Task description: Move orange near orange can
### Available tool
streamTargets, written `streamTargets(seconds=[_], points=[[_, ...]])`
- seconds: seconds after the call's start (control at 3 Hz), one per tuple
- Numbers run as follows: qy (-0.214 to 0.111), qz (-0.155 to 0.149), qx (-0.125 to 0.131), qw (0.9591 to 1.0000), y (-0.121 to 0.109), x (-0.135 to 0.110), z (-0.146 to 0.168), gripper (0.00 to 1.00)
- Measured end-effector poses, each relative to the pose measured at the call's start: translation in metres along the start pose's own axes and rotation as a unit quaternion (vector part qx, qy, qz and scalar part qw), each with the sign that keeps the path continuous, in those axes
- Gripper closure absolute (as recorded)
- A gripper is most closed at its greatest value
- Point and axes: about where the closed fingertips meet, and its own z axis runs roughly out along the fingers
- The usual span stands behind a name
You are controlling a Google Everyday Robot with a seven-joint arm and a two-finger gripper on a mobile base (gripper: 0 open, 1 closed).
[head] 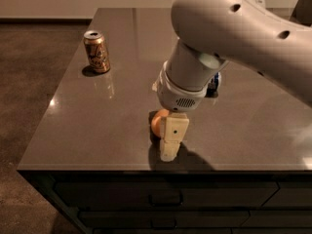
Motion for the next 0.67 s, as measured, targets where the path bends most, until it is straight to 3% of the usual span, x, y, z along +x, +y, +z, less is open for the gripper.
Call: streamTargets(seconds=[0.33,0.67], points=[[-0.001,-0.003,-0.007,1.0000,-0.0018,0.0098,0.0046,0.00],[0.003,-0.007,-0.014,0.9999,-0.0026,0.0151,0.0081,0.15]])
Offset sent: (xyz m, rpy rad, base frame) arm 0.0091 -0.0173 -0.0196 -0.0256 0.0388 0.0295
